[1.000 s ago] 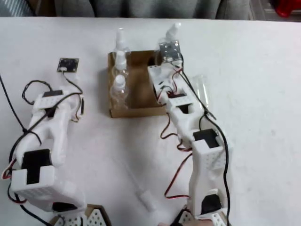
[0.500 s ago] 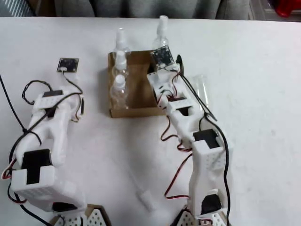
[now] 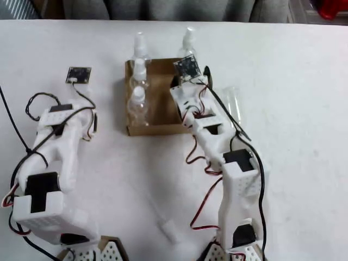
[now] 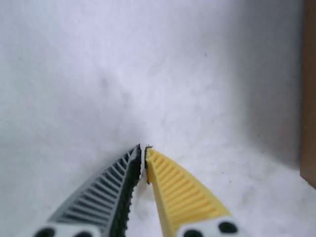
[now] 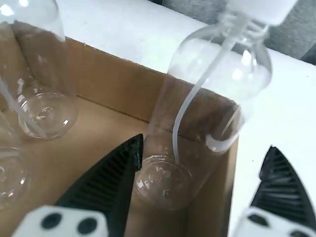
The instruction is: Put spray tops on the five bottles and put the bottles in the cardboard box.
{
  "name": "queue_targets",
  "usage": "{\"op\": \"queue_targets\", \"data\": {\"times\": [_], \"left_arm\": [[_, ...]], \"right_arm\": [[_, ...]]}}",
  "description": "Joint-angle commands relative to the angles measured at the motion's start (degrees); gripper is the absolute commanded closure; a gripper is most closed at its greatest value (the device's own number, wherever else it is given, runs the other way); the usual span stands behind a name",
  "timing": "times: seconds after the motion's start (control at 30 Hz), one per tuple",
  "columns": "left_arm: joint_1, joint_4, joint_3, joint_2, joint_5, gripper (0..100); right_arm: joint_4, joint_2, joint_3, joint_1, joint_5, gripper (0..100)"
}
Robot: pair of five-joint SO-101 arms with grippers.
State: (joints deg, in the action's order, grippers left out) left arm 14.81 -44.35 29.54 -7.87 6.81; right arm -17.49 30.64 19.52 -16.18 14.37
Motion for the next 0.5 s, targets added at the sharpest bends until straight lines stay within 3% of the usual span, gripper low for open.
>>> {"op": "queue_targets", "data": {"times": [0.0, 0.47], "left_arm": [[0.6, 1.0, -0.4, 3.8, 0.6, 98], [0.6, 1.0, -0.4, 3.8, 0.6, 98]], "right_arm": [[-0.9, -1.7, -0.3, 0.3, 0.5, 68.1], [-0.9, -6.7, 4.7, 0.2, 0.5, 68.1]]}}
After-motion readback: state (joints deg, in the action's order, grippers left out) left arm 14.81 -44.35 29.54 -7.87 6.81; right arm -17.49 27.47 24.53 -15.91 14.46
